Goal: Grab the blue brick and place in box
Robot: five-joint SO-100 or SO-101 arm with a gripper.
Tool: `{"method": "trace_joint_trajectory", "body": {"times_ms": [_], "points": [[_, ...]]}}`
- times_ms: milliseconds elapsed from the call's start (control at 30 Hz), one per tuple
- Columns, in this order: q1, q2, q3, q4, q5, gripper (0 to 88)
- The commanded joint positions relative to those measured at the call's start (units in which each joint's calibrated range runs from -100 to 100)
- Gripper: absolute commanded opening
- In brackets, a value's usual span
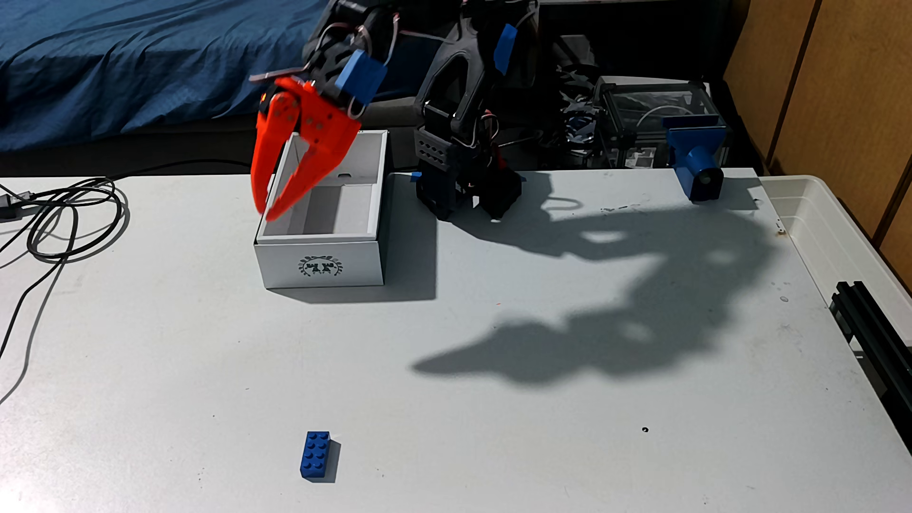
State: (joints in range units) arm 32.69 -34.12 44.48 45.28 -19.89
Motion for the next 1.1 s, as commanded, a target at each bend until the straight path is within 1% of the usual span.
{"method": "trace_joint_trajectory", "body": {"times_ms": [0,133,300,433,633,1067], "points": [[0.00,4.48,-2.95,0.18,-2.39,0.9],[-0.82,8.03,-3.13,-0.43,-5.07,0.9],[-4.83,9.89,-3.22,-0.77,-7.23,0.9],[-5.87,11.42,-4.37,-0.77,-8.97,0.9],[-7.51,17.50,-9.79,-0.77,-10.86,0.9],[-11.07,37.63,-26.91,0.00,-14.91,0.9]]}}
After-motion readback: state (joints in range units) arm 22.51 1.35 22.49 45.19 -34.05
